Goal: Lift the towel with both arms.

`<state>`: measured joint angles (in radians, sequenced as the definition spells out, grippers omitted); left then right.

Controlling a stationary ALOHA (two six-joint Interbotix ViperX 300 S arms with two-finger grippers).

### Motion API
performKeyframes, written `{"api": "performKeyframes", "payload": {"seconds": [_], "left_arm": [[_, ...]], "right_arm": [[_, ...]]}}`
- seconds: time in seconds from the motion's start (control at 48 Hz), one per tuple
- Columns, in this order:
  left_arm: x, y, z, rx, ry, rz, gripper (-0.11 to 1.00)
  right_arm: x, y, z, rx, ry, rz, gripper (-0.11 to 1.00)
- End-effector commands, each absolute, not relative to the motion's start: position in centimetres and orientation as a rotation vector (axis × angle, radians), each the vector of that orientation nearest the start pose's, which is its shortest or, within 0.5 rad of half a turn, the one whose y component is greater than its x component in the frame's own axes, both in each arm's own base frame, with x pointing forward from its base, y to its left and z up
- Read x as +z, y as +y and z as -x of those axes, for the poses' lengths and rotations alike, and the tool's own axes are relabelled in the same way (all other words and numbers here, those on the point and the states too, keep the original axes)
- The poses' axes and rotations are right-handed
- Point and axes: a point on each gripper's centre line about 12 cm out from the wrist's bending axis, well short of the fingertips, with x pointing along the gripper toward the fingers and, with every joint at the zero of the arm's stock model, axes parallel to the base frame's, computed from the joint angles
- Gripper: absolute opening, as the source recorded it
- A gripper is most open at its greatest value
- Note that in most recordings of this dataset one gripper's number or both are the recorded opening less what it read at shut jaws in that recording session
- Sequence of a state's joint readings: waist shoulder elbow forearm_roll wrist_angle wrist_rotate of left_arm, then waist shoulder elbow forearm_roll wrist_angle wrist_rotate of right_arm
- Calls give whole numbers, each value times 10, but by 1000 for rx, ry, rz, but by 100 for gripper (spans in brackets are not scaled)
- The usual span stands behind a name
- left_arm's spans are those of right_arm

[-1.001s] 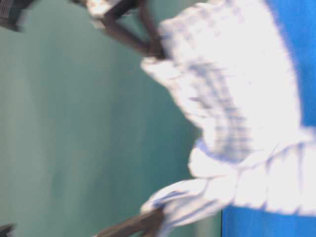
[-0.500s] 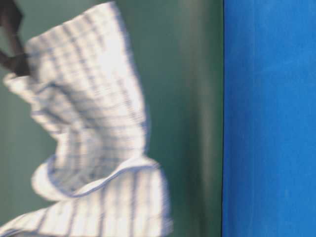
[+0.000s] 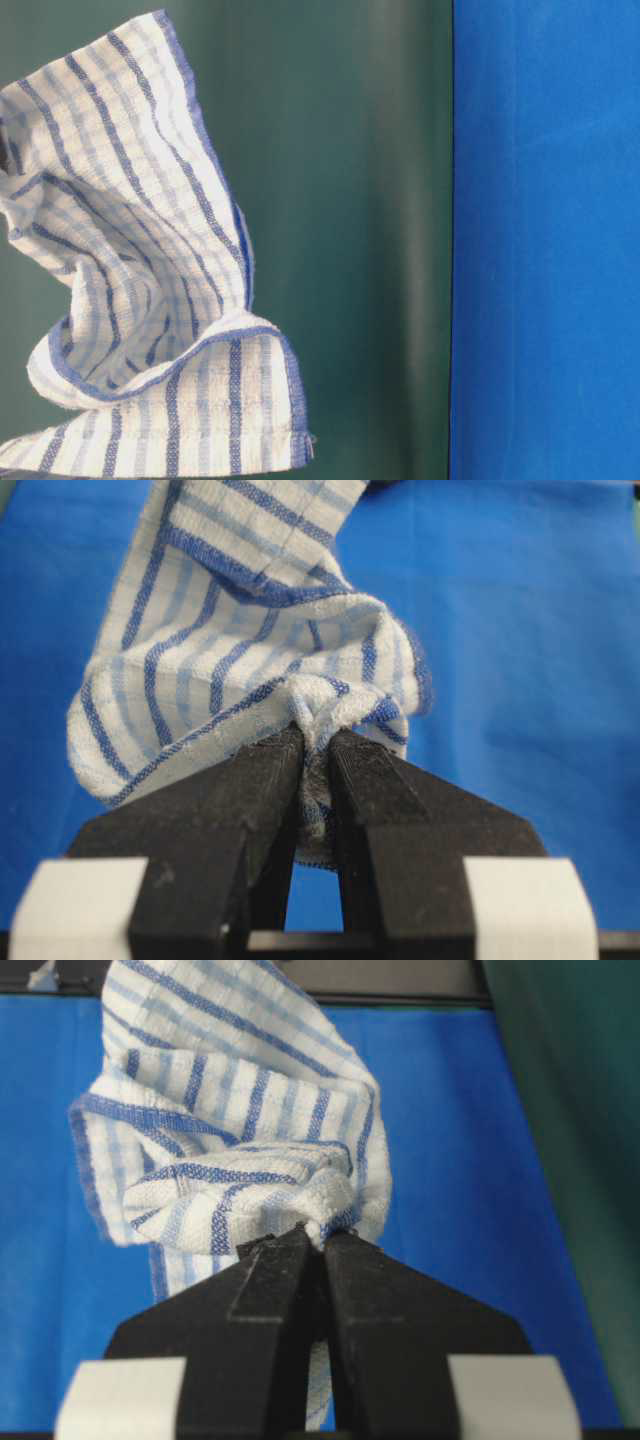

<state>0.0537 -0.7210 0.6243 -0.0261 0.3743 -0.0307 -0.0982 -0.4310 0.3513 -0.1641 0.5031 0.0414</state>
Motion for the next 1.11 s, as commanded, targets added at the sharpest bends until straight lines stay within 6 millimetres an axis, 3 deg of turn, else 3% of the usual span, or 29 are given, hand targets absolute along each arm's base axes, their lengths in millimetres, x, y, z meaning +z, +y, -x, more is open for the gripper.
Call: {"api": "performKeyframes", "payload": {"seconds": [0.0,0.125,0.188,0.292,0.375,0.459,0.521,0.73,1.084], "left_arm": [[403,13,-259,53,226,61,6],[406,13,-260,49,207,60,6],[407,11,-260,45,197,61,9],[408,9,-260,34,188,58,35],[408,8,-260,32,183,59,62],[407,8,-260,31,186,56,83],[407,7,-260,29,186,55,92],[388,8,-265,31,232,55,92],[273,2,-284,17,402,56,92]], "right_arm": [[413,-43,-329,-159,392,98,3],[414,-43,-329,-160,390,92,4],[414,-43,-329,-161,389,89,19],[413,-43,-329,-160,387,93,50],[414,-43,-329,-160,385,94,68],[414,-43,-328,-160,385,91,66],[414,-43,-327,-160,385,90,64],[398,-42,-327,-158,415,84,65],[299,-37,-334,-127,460,-8,65]]}}
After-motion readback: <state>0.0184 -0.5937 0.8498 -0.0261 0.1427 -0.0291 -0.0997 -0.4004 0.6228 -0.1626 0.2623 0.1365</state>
